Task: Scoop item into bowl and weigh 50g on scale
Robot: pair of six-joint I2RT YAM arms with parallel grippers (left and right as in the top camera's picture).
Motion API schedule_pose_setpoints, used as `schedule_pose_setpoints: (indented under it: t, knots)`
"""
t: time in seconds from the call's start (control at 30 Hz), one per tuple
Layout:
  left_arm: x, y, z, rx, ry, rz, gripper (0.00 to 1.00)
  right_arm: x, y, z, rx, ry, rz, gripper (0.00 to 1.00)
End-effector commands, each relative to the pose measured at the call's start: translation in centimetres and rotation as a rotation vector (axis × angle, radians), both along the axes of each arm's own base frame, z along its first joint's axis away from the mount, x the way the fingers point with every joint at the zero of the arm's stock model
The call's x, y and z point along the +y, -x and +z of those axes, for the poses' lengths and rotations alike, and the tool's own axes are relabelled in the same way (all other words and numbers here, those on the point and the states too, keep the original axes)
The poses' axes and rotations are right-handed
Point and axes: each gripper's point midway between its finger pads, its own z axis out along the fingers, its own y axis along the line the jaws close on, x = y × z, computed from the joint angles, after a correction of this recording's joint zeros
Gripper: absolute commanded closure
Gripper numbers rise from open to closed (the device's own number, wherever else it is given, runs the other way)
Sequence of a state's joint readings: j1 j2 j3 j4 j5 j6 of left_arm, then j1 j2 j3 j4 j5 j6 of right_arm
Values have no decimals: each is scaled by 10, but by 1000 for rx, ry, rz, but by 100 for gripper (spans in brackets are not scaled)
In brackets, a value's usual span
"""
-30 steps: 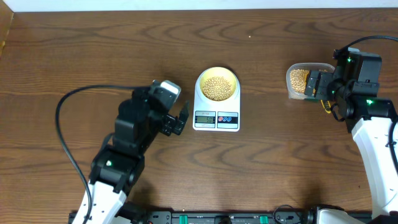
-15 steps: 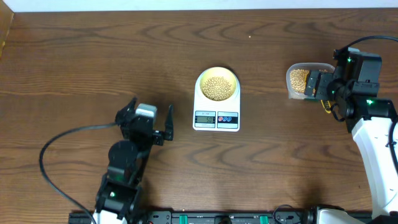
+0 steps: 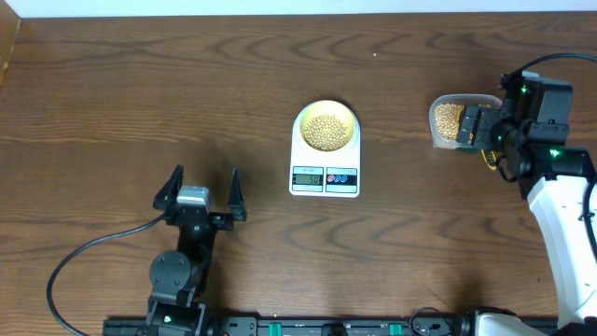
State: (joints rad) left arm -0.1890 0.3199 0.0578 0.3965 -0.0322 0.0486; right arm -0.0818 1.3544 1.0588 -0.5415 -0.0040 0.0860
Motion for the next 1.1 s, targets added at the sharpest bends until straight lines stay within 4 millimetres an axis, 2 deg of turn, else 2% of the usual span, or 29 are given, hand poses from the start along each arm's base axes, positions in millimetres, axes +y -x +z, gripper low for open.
schedule_pose_setpoints:
  t: [0.0, 0.3, 0.87, 1.07]
  knots:
    - [7, 4, -3, -22, 26, 22, 2, 1, 0, 7, -16, 11, 13, 1]
    - [15, 11, -21, 29, 50, 46, 1, 1, 0, 7, -16, 11, 13, 1]
    - [16, 22, -66, 206, 28, 36, 1, 1, 0, 7, -16, 11, 13, 1]
    - [17, 22, -67, 209, 29, 40, 1, 1, 0, 7, -16, 11, 13, 1]
